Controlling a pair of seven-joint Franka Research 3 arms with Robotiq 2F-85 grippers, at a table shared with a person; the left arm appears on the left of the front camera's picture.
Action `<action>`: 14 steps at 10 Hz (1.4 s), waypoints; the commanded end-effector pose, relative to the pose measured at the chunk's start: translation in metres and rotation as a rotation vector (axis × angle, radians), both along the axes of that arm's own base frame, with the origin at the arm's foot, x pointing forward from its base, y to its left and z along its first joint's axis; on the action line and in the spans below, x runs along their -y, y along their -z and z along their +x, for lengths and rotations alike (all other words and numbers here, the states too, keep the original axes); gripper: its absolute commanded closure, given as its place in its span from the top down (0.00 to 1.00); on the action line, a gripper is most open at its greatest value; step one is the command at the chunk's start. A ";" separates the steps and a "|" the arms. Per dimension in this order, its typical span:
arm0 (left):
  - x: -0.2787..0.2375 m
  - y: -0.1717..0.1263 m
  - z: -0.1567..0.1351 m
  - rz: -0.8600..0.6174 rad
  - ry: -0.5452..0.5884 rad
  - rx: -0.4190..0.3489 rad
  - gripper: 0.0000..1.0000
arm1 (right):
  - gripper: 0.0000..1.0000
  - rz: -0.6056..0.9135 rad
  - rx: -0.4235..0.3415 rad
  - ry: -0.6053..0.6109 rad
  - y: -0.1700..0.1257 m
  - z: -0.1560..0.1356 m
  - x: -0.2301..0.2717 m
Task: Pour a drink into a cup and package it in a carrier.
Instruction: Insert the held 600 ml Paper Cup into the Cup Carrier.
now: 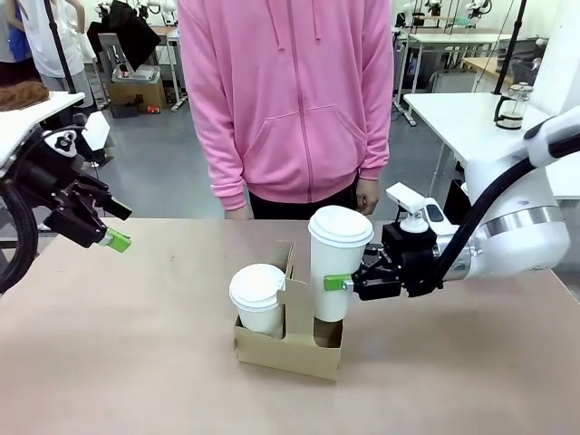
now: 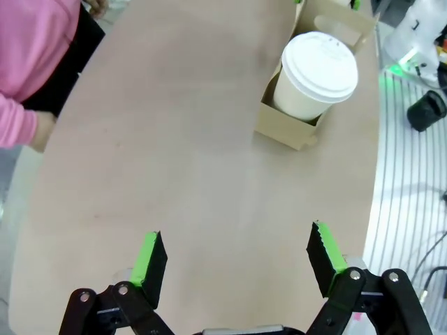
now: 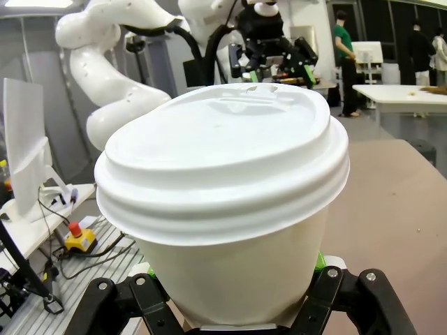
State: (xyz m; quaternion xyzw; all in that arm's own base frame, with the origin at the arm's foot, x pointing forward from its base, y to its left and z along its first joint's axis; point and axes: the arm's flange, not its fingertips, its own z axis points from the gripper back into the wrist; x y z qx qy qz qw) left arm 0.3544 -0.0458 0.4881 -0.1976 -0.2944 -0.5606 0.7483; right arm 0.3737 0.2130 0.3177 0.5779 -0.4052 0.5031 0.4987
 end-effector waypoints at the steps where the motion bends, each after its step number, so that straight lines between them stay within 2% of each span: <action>1: -0.004 0.043 -0.037 -0.028 0.054 0.045 1.00 | 0.80 0.051 0.028 -0.002 0.008 0.002 -0.011; 3: -0.003 0.045 -0.035 -0.015 0.070 0.028 1.00 | 0.80 0.065 0.025 -0.004 0.021 0.002 -0.015; 4: 0.002 0.046 -0.032 -0.014 0.078 -0.014 1.00 | 0.80 0.062 0.032 -0.003 0.027 0.002 -0.016; 5: -0.007 0.011 0.004 0.004 0.048 0.022 1.00 | 0.80 0.057 0.038 -0.004 0.032 0.002 -0.017; 10: -0.007 0.011 0.004 0.004 0.048 0.022 1.00 | 0.80 0.038 0.023 -0.040 0.059 0.001 -0.020; 14: -0.007 0.011 0.004 0.004 0.048 0.022 1.00 | 0.80 -0.010 0.053 -0.083 0.078 0.005 -0.017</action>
